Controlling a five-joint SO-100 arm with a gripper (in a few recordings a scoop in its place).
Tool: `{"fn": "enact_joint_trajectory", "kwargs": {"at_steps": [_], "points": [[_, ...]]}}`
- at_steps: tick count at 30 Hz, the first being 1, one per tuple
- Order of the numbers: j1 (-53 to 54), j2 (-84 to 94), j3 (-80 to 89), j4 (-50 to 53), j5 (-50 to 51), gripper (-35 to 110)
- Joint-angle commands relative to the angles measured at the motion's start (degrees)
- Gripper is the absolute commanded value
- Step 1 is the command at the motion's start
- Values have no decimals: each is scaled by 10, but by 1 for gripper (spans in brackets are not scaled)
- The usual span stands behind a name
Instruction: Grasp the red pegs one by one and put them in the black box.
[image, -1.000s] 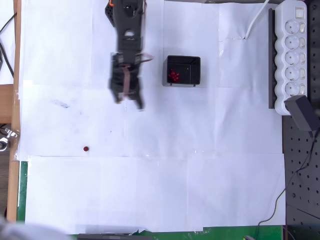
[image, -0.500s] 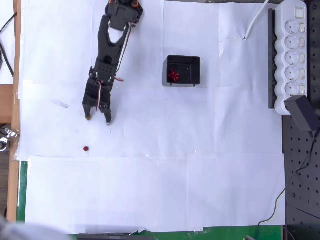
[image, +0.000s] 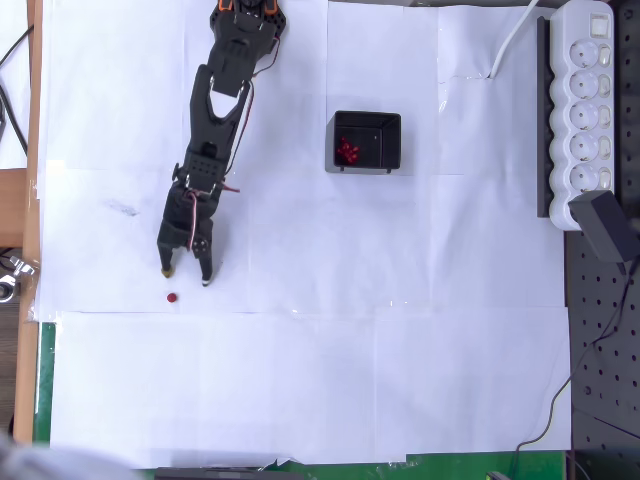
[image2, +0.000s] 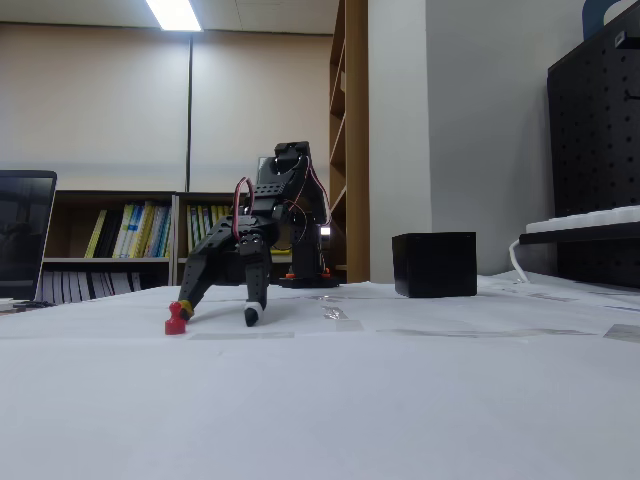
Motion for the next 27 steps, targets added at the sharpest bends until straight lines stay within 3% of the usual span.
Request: {"fn": "enact_joint_trajectory", "kwargs": {"at_steps": [1,27], "points": [[11,40,41,-9,3,26],[14,119,141,-19,2,22]]}}
